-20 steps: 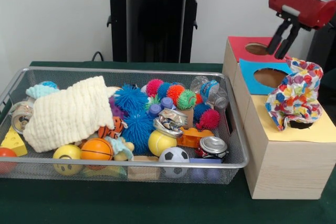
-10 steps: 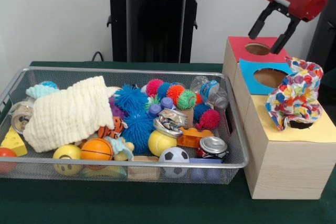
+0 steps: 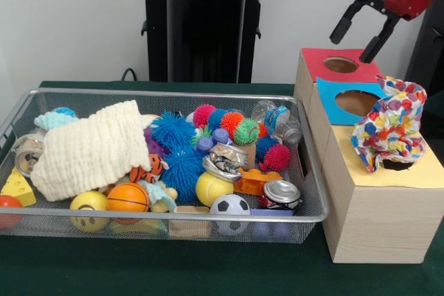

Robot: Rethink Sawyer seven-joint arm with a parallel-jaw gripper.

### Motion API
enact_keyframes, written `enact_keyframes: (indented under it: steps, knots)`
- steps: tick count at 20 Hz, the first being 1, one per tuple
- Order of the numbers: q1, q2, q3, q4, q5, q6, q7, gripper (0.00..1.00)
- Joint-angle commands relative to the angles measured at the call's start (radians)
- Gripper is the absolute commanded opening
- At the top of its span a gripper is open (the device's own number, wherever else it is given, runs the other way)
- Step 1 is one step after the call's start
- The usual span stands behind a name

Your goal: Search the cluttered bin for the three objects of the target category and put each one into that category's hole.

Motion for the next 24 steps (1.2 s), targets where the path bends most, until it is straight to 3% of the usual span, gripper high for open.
enact_keyframes:
  steps: [1,11,24]
  knots:
    - [-0.009,-0.035,0.092,-0.071,0.05,0.17,0.263,1.0]
    - [-0.024,-0.089,0.138,-0.104,0.068,0.226,0.234,1.0]
    - [-0.045,-0.012,0.135,-0.153,0.098,0.149,0.276,1.0]
